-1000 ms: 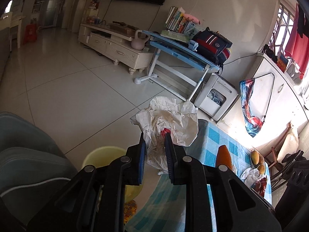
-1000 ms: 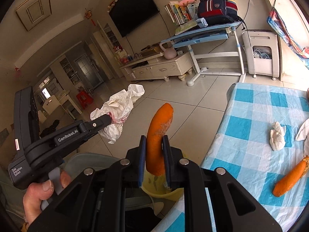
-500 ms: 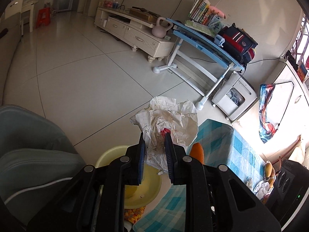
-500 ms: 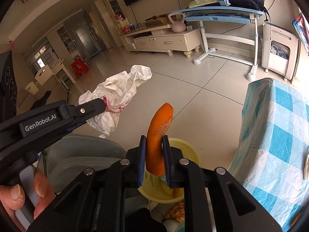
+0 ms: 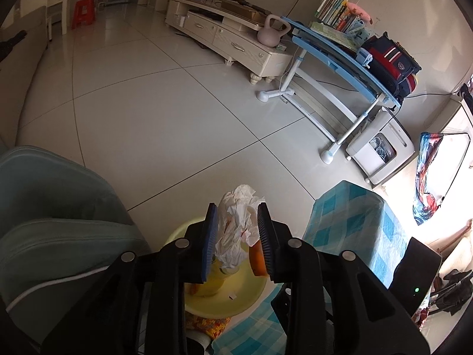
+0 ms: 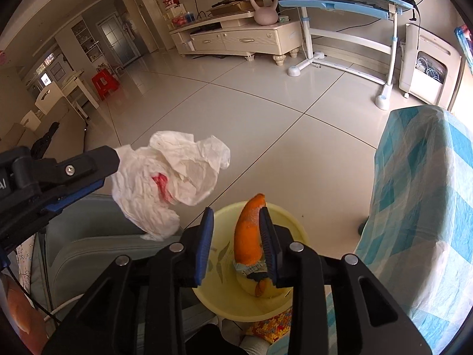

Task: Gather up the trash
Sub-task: 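Open both tools over the yellow bin to drop tissue and carrot, then move both open tools back over the table toward the remaining trash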

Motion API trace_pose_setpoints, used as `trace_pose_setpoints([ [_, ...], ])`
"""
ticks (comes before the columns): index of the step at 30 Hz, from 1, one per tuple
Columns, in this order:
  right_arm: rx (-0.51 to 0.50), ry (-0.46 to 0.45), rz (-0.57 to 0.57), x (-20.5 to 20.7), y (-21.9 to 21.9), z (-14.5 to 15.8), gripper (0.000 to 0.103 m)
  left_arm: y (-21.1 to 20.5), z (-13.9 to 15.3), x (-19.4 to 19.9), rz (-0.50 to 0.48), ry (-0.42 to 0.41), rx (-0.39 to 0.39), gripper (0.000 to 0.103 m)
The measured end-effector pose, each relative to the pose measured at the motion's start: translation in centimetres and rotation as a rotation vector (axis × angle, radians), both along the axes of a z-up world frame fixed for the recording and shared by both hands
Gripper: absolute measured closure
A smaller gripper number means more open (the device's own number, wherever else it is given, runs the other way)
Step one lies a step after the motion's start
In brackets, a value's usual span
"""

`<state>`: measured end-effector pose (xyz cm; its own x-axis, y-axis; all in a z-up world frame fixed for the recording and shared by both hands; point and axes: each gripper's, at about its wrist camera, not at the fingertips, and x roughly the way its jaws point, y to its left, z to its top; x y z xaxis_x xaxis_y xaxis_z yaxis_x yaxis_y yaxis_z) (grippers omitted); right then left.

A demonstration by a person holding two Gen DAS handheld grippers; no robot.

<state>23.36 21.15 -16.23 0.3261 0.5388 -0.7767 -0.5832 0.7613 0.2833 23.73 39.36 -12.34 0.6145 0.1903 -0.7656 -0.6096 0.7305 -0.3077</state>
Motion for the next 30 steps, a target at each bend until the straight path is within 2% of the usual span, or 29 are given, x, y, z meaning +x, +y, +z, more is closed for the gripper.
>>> trace_pose_setpoints([
  [8,0.075,-0.007,-0.010,-1.5,-2.5,2.2,0.062,-0.7,1.2,-0.4,-0.001,-0.029,0.044,0.068],
  [16,0.185,-0.070,-0.051,-5.2,-8.7,4.9,0.054,-3.3,2.9,-0.1,-0.067,-0.046,0.152,0.066],
  [24,0.176,-0.136,-0.099,-7.9,-13.8,5.7,0.050,-5.4,3.8,-0.1,-0.130,-0.047,0.219,0.066],
  [30,0.149,-0.166,-0.187,-9.1,-19.2,5.6,0.048,-7.7,4.3,0.1,-0.192,-0.048,0.269,0.065],
])
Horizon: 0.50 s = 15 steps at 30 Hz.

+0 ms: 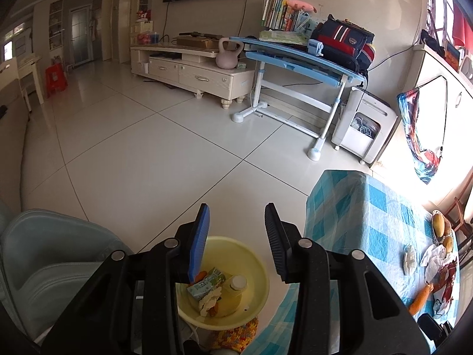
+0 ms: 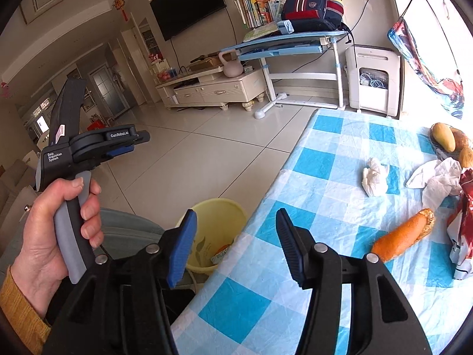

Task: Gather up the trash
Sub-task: 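Move both open tools back over the table toward the remaining trash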

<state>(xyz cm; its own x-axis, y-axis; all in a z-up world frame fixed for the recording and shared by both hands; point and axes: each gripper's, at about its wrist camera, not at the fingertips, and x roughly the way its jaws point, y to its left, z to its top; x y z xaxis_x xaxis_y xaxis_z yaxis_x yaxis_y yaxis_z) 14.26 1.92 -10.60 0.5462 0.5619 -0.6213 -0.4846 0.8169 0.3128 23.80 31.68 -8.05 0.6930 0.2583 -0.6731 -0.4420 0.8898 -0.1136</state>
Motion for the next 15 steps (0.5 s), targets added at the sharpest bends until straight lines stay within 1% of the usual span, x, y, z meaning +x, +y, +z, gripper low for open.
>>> trace_pose_setpoints([
  [3,-0.031,-0.011,-0.061,0.1,-3.5,0.0,0.048,-2.2,0.2,0.3,-0.059,0.001,0.029,0.065],
  [6,-0.064,-0.011,-0.120,1.1,-6.5,0.1,0.048,-4.6,0.5,0.5,-0.113,-0.003,0.047,0.065],
  [9,-0.089,-0.015,-0.153,3.1,-8.1,0.3,0.048,-6.6,0.7,0.6,-0.158,-0.007,0.049,0.065],
  [12,-0.122,-0.014,-0.164,4.7,-8.6,-0.1,0.048,-8.4,0.7,0.8,-0.213,-0.005,0.051,0.064],
  [15,-0.106,0.006,-0.202,5.9,-10.0,-0.5,0.048,-10.8,0.2,1.4,-0.304,0.022,0.032,0.062],
])
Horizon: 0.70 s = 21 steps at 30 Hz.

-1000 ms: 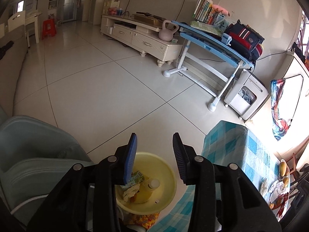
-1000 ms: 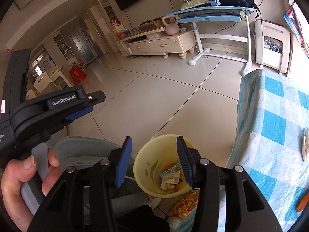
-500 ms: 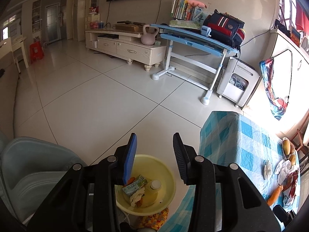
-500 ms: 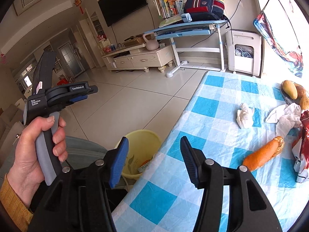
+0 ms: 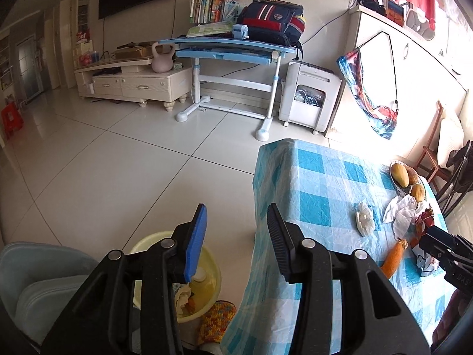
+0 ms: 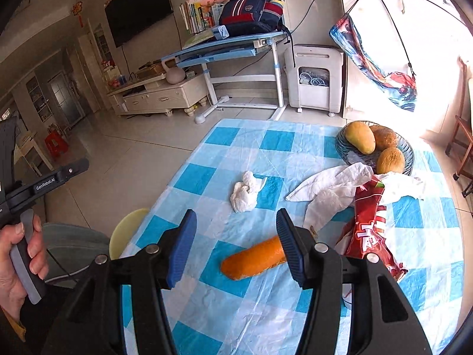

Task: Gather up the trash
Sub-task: 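Move both open tools back over the table toward the remaining trash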

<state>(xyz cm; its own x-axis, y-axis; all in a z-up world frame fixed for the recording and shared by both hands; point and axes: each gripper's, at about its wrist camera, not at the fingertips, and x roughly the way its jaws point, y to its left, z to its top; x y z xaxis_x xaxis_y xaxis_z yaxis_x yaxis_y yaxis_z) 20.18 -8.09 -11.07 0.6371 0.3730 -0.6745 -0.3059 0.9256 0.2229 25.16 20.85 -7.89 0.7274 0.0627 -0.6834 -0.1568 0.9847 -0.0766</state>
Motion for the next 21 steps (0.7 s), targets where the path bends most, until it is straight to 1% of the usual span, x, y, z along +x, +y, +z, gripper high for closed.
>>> trace_pose_setpoints([
  [4,-0.013,0.031,-0.071,1.5,-2.7,-1.0,0.048,-4.1,-0.3,0.4,-0.112,0.009,0.035,0.062],
  [8,-0.046,0.057,-0.077,2.7,-3.4,-1.8,0.048,-7.2,-0.5,0.7,-0.198,0.013,0.028,0.062],
  [12,-0.059,0.051,-0.028,3.4,-2.4,-1.8,0.048,-9.8,-1.2,0.9,-0.286,0.034,0.019,0.062],
  [14,-0.069,0.047,0.015,3.8,-1.3,-1.7,0.048,-10.8,-1.3,1.0,-0.314,0.038,0.037,0.062],
  [18,-0.108,0.079,0.085,5.2,1.0,-2.7,0.048,-12.1,-1.9,1.2,-0.381,0.064,0.020,0.062],
  [21,-0.139,0.108,0.122,6.5,2.5,-3.9,0.052,-13.0,-2.2,1.3,-0.415,0.075,0.038,0.062],
])
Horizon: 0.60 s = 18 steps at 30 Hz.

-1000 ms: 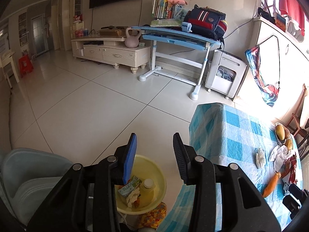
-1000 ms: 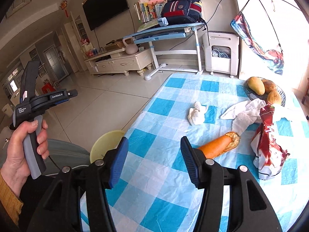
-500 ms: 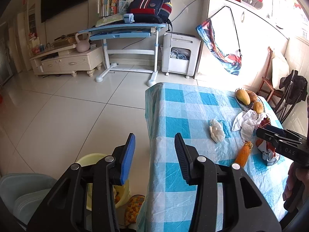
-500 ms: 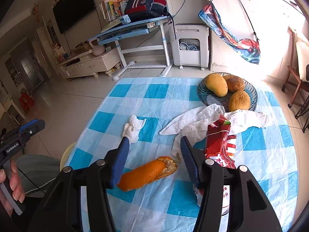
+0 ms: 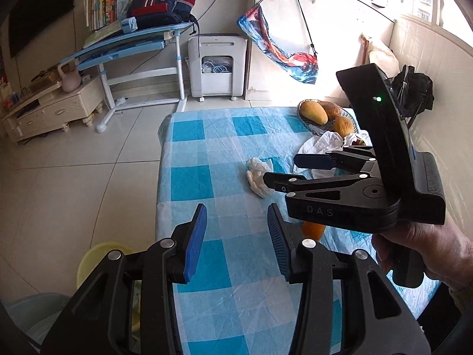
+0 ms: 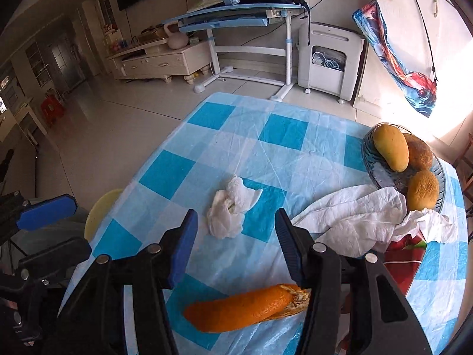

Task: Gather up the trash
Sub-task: 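Move both open tools back over the table toward the remaining trash, then grasp the white tissue with the right tool while the left tool grasps the orange carrot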

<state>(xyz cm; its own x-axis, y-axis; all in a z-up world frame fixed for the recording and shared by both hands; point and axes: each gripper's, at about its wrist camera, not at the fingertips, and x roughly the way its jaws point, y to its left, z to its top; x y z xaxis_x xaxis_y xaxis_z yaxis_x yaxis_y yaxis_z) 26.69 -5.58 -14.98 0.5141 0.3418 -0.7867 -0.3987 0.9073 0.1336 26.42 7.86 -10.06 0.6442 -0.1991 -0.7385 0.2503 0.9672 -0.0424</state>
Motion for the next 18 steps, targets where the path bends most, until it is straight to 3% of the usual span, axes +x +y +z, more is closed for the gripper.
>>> trace_pose_setpoints([
  [4,-0.045,0.042,0.037,1.5,1.8,-1.7,0.061,-0.7,-0.3,0.1,-0.044,0.017,0.008,0.062],
  [6,-0.081,0.061,0.050,2.1,2.3,-2.7,0.070,-0.9,-0.5,0.3,-0.058,0.025,0.016,0.062],
  [9,-0.083,0.040,0.055,2.0,1.9,-2.3,0.078,-1.5,-1.0,0.7,-0.088,0.051,0.018,0.062],
  [14,-0.039,-0.046,0.033,-0.5,-1.1,0.7,0.079,-3.2,-2.5,2.0,-0.127,0.090,-0.002,0.062],
  [18,0.041,-0.086,-0.016,-3.8,-6.1,3.8,0.079,-6.0,-3.8,2.3,-0.169,0.078,-0.012,0.062],
])
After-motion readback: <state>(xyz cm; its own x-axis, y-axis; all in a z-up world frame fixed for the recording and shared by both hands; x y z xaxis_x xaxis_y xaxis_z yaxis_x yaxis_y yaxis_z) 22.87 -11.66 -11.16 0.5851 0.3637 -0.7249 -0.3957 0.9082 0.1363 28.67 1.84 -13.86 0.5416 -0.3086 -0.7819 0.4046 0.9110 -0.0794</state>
